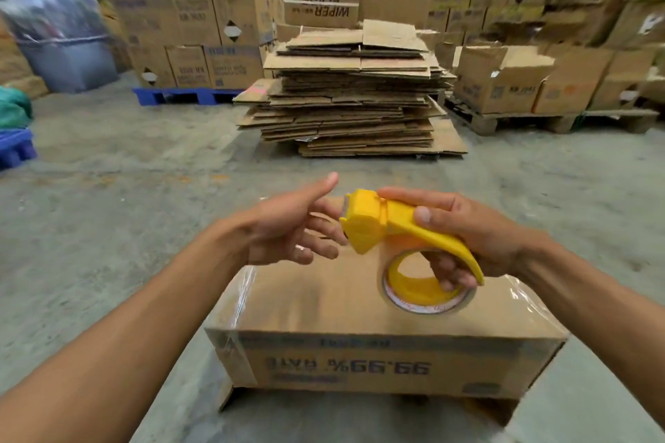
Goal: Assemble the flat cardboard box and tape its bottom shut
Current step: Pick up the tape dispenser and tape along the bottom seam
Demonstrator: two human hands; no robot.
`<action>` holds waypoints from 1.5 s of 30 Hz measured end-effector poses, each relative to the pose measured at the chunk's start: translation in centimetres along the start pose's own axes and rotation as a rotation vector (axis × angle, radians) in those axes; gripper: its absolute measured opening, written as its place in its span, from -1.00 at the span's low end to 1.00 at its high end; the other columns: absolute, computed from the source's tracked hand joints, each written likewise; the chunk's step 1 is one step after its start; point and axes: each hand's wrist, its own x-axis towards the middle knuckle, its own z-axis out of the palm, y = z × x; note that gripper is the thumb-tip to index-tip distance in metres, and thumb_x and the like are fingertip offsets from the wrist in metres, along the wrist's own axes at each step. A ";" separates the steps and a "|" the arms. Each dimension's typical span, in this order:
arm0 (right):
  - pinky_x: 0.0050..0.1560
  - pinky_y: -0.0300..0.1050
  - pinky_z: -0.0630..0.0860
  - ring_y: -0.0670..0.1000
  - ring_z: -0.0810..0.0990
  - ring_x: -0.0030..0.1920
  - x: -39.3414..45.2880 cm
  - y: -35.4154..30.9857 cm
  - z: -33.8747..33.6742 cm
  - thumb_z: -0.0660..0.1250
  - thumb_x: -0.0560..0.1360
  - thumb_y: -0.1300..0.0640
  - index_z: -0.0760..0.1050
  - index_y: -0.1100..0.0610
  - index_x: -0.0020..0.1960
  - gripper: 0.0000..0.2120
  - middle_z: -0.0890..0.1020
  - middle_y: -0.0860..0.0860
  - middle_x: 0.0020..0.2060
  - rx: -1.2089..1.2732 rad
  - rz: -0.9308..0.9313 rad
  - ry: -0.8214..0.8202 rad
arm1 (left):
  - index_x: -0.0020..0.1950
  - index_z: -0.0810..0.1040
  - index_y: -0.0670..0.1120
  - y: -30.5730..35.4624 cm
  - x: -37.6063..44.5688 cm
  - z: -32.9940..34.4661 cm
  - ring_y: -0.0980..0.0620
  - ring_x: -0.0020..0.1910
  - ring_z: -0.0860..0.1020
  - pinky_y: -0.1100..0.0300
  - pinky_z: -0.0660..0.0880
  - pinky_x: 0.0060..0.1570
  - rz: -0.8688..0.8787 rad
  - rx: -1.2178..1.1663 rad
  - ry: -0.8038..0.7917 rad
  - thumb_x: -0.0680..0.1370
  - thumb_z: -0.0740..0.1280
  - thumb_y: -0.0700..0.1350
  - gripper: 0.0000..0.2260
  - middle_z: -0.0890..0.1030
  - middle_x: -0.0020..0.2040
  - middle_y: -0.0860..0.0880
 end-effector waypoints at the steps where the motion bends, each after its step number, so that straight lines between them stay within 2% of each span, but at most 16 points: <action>1: -0.60 -0.20 0.53 -0.02 0.46 -0.66 -0.6 -0.3 -0.7 0.51 0.34 -0.15 0.53 -0.24 0.29 -0.48 0.50 0.13 -0.54 0.026 -0.006 0.017 | 0.05 0.57 -0.12 0.3 -0.4 0.8 0.01 -0.34 0.61 0.30 0.38 -0.54 -0.028 -0.042 -0.072 0.51 0.15 0.37 -0.43 0.63 -0.15 -0.13; 4: -0.63 -0.21 0.51 -0.05 0.43 -0.69 -1.7 -0.7 -2.2 0.56 0.25 -0.20 0.56 -0.24 0.25 -0.43 0.48 0.11 -0.56 0.074 -0.036 0.049 | 0.06 0.59 -0.16 1.1 -0.9 2.8 0.00 -0.34 0.63 0.30 0.45 -0.59 -0.079 -0.150 -0.187 0.49 0.21 0.33 -0.44 0.64 -0.14 -0.15; 8: -0.62 -0.19 0.51 -0.03 0.41 -0.70 -2.6 -0.7 -3.1 0.57 0.25 -0.20 0.53 -0.23 0.29 -0.37 0.43 0.12 -0.59 0.091 -0.032 0.110 | 0.12 0.58 -0.19 1.4 -1.0 4.4 -0.02 -0.32 0.66 0.27 0.54 -0.53 -0.094 -0.395 -0.266 0.45 0.39 0.11 -0.58 0.65 -0.12 -0.15; 12: -0.62 -0.20 0.51 -0.03 0.40 -0.71 -3.0 -0.5 -3.5 0.58 0.23 -0.22 0.54 -0.25 0.28 -0.37 0.41 0.12 -0.59 0.114 -0.032 0.129 | 0.10 0.62 -0.19 1.2 -0.6 5.8 -0.03 -0.24 0.66 0.22 0.59 -0.42 -0.097 -0.541 -0.240 0.43 0.45 -0.01 -0.66 0.68 -0.06 -0.15; 17: -0.62 -0.19 0.51 -0.02 0.40 -0.73 -3.0 -0.1 -3.9 0.59 0.20 -0.22 0.57 -0.25 0.24 -0.38 0.40 0.11 -0.61 0.153 -0.048 0.146 | -0.04 0.68 -0.23 1.0 -0.3 6.9 0.01 -0.28 0.65 0.19 0.61 -0.31 -0.078 -0.616 -0.210 0.31 0.48 -0.21 -0.75 0.67 -0.18 -0.11; 21: -0.61 -0.20 0.51 -0.03 0.42 -0.71 -3.1 0.0 -4.4 0.58 0.23 -0.21 0.54 -0.24 0.28 -0.37 0.42 0.13 -0.59 0.127 -0.017 0.124 | -0.17 0.69 -0.25 0.8 0.0 7.1 0.02 -0.33 0.61 0.18 0.60 -0.31 -0.083 -0.641 -0.179 0.30 0.47 -0.22 -0.85 0.65 -0.26 -0.11; 24: -0.59 -0.18 0.54 -0.03 0.45 -0.67 -2.8 -0.2 -4.6 0.56 0.26 -0.20 0.51 -0.23 0.32 -0.36 0.47 0.14 -0.55 0.055 0.030 0.086 | -0.19 0.65 -0.21 0.4 0.8 6.8 0.08 -0.42 0.53 0.24 0.55 -0.39 -0.061 -0.559 -0.054 0.45 0.42 -0.21 -0.93 0.61 -0.34 -0.07; 26: -0.58 -0.17 0.55 -0.01 0.49 -0.60 -2.1 -0.6 -4.5 0.54 0.32 -0.15 0.50 -0.25 0.33 -0.41 0.54 0.17 -0.46 -0.052 0.097 0.065 | -0.20 0.57 -0.16 -0.2 1.5 5.7 0.11 -0.44 0.47 0.26 0.50 -0.38 -0.012 -0.349 0.066 0.56 0.33 -0.25 -0.87 0.59 -0.38 -0.06; 28: -0.57 -0.18 0.56 0.01 0.53 -0.53 -1.2 -1.2 -4.5 0.44 0.46 0.00 0.49 -0.26 0.32 -0.54 0.64 0.21 -0.24 -0.183 0.160 0.048 | -0.23 0.51 -0.12 -0.8 1.9 3.4 0.12 -0.47 0.41 0.25 0.44 -0.36 0.040 -0.179 0.172 0.56 0.32 -0.27 -0.82 0.57 -0.40 -0.04; 30: -0.56 -0.18 0.56 0.03 0.54 -0.50 -0.5 -1.9 -4.9 0.35 0.53 0.10 0.50 -0.28 0.31 -0.58 0.68 0.18 -0.07 -0.272 0.233 0.035 | -0.25 0.49 -0.11 -1.8 1.9 -0.4 0.14 -0.51 0.37 0.24 0.39 -0.35 0.058 -0.116 0.269 0.55 0.34 -0.26 -0.81 0.54 -0.40 -0.04; 33: -0.55 -0.17 0.57 0.07 0.57 -0.45 1.5 -2.9 -5.2 0.35 0.50 0.08 0.52 -0.32 0.27 -0.58 0.70 0.09 -0.02 -0.409 0.317 0.016 | -0.21 0.49 -0.12 -3.5 1.1 -5.9 0.12 -0.50 0.37 0.25 0.39 -0.37 0.032 -0.041 0.412 0.57 0.33 -0.26 -0.84 0.50 -0.37 -0.05; 36: -0.54 -0.21 0.55 0.05 0.61 -0.40 5.7 -3.9 -4.2 0.37 0.48 0.02 0.47 -0.24 0.36 -0.54 0.67 0.11 0.01 -0.582 0.278 -0.014 | -0.17 0.49 -0.14 -4.6 0.8 -9.3 0.05 -0.43 0.36 0.21 0.41 -0.35 0.023 -0.007 0.551 0.58 0.31 -0.26 -0.87 0.46 -0.35 -0.07; 38: -0.44 -0.28 0.55 -0.08 0.66 -0.31 9.3 -4.5 -3.2 0.38 0.45 -0.03 0.48 -0.18 0.37 -0.51 0.63 0.05 0.03 -0.679 0.224 0.007 | -0.17 0.49 -0.14 -5.1 0.8 -11.2 0.03 -0.41 0.33 0.18 0.44 -0.33 0.059 -0.022 0.668 0.58 0.29 -0.25 -0.87 0.41 -0.35 -0.08; 40: -0.28 -0.29 0.57 -0.07 0.66 -0.10 12.4 -4.8 -2.3 0.40 0.43 -0.09 0.52 -0.20 0.33 -0.54 0.62 -0.03 0.07 -0.769 0.186 0.002 | -0.20 0.49 -0.11 -6.0 0.7 -13.0 0.05 -0.42 0.32 0.19 0.50 -0.36 0.092 -0.040 0.758 0.58 0.29 -0.23 -0.85 0.39 -0.35 -0.07; 42: -0.24 -0.28 0.57 -0.03 0.63 -0.03 15.0 -4.3 -1.8 0.41 0.46 -0.08 0.54 -0.21 0.31 -0.59 0.63 -0.09 0.07 -0.816 0.199 -0.018 | -0.20 0.48 -0.11 -7.5 0.7 -14.5 0.06 -0.42 0.32 0.23 0.55 -0.43 0.107 -0.069 0.803 0.59 0.29 -0.22 -0.84 0.38 -0.35 -0.06; 45: 0.01 -0.11 0.62 0.01 0.60 0.11 17.6 -2.2 -1.7 0.44 0.42 -0.14 0.57 -0.30 0.23 -0.62 0.62 -0.12 0.15 -0.882 0.245 -0.056 | -0.17 0.46 -0.12 -10.0 1.3 -15.3 0.07 -0.42 0.32 0.21 0.60 -0.42 0.101 -0.144 0.795 0.60 0.28 -0.22 -0.86 0.36 -0.34 -0.07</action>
